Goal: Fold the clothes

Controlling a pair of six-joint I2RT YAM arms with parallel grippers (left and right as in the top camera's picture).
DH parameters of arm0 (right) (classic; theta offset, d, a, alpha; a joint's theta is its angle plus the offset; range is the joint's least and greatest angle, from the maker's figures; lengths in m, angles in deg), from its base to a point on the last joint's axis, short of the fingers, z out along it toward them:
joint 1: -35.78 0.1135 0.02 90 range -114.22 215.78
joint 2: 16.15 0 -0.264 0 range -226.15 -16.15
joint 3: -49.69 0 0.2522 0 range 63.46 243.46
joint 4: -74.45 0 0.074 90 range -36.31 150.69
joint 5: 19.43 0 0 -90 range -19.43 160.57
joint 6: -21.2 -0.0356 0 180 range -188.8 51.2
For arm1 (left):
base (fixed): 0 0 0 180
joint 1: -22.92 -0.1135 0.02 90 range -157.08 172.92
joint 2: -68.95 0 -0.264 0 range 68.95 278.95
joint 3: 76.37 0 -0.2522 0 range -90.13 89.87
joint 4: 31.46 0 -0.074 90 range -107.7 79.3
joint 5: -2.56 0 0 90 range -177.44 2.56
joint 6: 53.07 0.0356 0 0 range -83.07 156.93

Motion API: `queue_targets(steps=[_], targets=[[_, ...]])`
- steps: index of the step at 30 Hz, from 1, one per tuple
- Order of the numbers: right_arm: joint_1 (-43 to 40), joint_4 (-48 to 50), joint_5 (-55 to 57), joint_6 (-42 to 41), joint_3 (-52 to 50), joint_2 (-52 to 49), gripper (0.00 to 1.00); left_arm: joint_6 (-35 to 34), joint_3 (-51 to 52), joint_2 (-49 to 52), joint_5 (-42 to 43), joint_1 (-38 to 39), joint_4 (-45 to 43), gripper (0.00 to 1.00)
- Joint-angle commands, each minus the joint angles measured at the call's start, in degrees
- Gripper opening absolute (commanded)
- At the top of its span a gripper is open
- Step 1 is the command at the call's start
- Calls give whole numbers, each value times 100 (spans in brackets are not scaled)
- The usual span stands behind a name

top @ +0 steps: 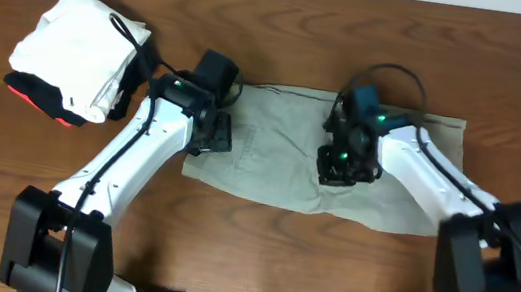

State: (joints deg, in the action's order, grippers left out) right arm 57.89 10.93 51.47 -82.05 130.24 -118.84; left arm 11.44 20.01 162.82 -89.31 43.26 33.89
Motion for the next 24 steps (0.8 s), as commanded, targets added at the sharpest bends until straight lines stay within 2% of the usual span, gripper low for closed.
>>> queue_targets(steps=[1,5,9,12,18,24], targets=[[140,-254,-50,-330,162,531,1,35,35,50,-15,-28,15,70],[313,-590,-42,-455,101,597,1,37,39,50,-15,-28,13,74],[490,-474,11,-492,-190,595,1,37,39,50,-15,-28,17,75],[601,-323,490,-857,-490,595,1,37,44,50,-15,-28,26,75],[651,212,710,-949,-1128,595,1,37,96,50,-26,-28,31,75],[651,1318,732,-997,-1834,595,1,37,140,50,-33,-28,20,75]])
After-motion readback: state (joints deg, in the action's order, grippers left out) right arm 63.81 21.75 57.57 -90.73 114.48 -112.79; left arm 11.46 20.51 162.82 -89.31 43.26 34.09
